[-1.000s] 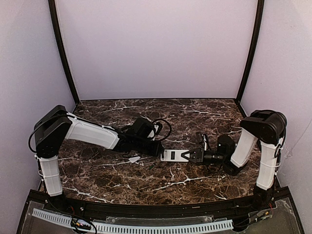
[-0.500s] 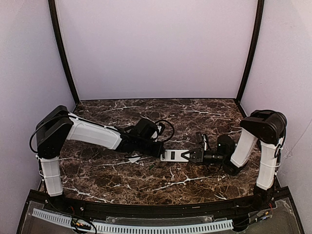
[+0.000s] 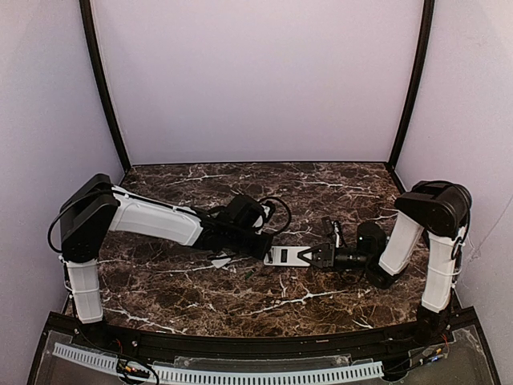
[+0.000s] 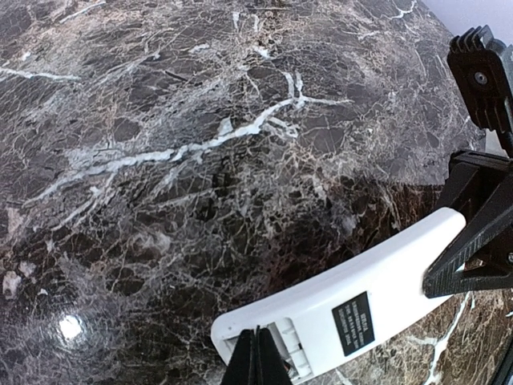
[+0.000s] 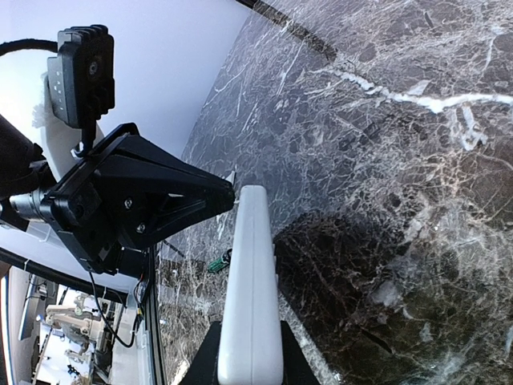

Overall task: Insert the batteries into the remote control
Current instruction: Adjust the battery in the battery compartment.

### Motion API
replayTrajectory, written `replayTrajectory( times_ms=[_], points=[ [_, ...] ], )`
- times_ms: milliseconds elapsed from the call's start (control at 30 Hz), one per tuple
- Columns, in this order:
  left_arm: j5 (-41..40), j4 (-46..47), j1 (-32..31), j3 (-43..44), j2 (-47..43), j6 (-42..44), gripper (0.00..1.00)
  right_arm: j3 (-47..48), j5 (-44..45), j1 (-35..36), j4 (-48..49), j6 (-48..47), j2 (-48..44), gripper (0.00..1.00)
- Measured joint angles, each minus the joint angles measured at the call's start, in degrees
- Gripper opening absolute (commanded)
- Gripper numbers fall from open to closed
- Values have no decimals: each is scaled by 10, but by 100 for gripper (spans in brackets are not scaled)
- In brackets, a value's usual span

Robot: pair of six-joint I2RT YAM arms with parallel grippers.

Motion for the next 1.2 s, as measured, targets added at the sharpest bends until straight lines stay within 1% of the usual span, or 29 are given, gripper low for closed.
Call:
replayTrajectory(
  times_ms=[33, 200, 267, 400, 600, 800, 1200],
  points=[
    [-2, -2, 0, 2, 0, 2, 6, 0, 0, 0, 0, 0, 0, 0],
    [-5, -14, 0, 7, -2, 6, 23, 0, 0, 0, 0, -2, 0, 0],
    [-5, -7, 0, -6, -10, 0, 25, 0, 1, 0, -3, -4, -3, 0],
    [-4, -4, 0, -24, -27, -15, 21, 0, 3, 0, -19, -18, -21, 0],
    [6, 9, 0, -38, -27, -45, 18, 0, 12, 2, -26, -41, -56, 0],
    [27, 25, 0, -49, -27, -80, 17, 0, 21, 5, -40, -59, -63, 0],
    [28, 56, 2, -64, -27, -128, 15, 0, 34, 11, -47, -74, -67, 0]
  ],
)
